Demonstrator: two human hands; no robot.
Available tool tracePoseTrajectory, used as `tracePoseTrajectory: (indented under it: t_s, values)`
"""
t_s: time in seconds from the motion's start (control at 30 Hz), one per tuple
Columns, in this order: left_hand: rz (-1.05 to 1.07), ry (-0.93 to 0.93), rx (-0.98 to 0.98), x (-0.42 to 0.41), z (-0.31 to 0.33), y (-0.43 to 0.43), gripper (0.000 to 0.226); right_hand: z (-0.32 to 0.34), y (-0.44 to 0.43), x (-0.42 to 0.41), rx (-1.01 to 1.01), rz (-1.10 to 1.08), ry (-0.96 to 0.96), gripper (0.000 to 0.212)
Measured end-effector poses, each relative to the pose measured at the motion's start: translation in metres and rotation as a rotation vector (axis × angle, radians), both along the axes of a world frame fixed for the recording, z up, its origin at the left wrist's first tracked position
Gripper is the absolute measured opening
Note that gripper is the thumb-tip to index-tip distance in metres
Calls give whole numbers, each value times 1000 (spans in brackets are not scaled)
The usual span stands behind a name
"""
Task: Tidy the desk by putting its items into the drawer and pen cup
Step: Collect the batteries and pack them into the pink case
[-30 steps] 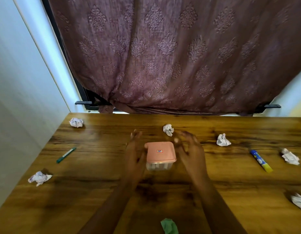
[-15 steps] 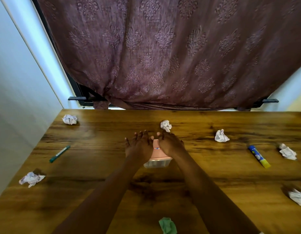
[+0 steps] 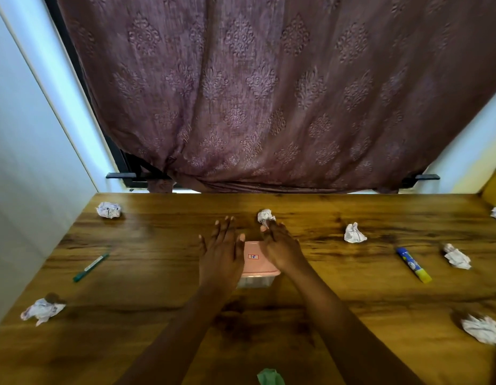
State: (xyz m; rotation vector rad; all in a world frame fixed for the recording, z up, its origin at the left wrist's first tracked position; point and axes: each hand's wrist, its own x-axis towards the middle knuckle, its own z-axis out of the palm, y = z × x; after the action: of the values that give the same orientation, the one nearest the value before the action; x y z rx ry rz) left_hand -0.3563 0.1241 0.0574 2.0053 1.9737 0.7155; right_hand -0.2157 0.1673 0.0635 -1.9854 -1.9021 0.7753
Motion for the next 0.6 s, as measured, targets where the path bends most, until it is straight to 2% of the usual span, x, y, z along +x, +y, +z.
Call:
tracePoseTrajectory:
  t_s: [0.07, 0.17, 0.37, 0.47, 0.6]
  values:
    - [-78, 40, 14, 0, -7, -14, 77, 1, -13, -1, 51, 41, -89, 52]
    - [-116, 93, 22, 2, -19, -25, 73, -11, -32, -10, 157, 70, -192, 51]
    - [-103, 164, 86, 2, -28, -19, 63, -23, -39, -14, 342, -12, -169, 55]
    - [-100, 226, 120, 2, -31, -19, 60, -22, -39, -15, 314, -10, -199, 58]
    - [-130, 181, 57, 1, -23, -19, 73, -19, -34, -14, 239, 10, -192, 52]
